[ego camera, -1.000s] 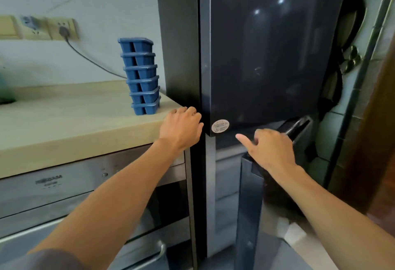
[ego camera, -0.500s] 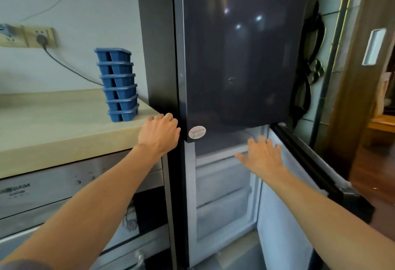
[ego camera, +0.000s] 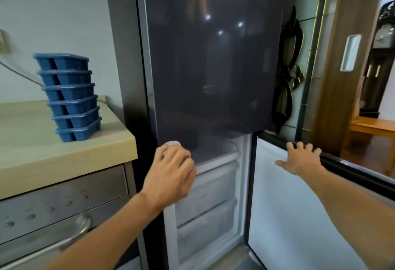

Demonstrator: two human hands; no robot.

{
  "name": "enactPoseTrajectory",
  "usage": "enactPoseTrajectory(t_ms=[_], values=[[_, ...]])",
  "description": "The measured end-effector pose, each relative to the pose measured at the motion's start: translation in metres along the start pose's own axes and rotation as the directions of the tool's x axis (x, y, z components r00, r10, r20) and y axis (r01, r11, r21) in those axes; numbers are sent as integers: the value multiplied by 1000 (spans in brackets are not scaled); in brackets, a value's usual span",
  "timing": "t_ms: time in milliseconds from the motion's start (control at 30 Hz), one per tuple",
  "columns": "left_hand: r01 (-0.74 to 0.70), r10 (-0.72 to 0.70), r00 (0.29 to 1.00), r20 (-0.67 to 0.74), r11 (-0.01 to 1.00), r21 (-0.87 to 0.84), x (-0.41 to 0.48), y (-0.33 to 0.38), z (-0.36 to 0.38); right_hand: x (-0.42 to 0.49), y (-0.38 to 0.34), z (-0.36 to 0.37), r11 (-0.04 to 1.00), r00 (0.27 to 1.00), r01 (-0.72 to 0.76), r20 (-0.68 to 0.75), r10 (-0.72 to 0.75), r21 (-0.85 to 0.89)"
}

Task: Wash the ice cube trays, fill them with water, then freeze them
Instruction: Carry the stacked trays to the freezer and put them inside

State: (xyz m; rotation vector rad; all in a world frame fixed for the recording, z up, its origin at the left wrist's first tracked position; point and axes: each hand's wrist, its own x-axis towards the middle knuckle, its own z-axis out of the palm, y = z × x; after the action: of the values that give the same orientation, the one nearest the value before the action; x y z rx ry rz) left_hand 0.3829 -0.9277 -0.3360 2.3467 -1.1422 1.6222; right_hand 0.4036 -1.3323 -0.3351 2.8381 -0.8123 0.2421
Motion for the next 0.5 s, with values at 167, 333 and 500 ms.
enactPoseTrajectory(t_ms=[167,333,500], values=[[131,-84,934,347,985,-112,7,46,48,13,18,28,995,996,21,-89,-30,-93],[229,-132,809,572,968,-100,21,58,105,21,25,50,979,985,39,-154,-71,-202],[307,-227,671,706,951,14,23,49,164,28,19,61,976,978,-5,-204,-41,-220]])
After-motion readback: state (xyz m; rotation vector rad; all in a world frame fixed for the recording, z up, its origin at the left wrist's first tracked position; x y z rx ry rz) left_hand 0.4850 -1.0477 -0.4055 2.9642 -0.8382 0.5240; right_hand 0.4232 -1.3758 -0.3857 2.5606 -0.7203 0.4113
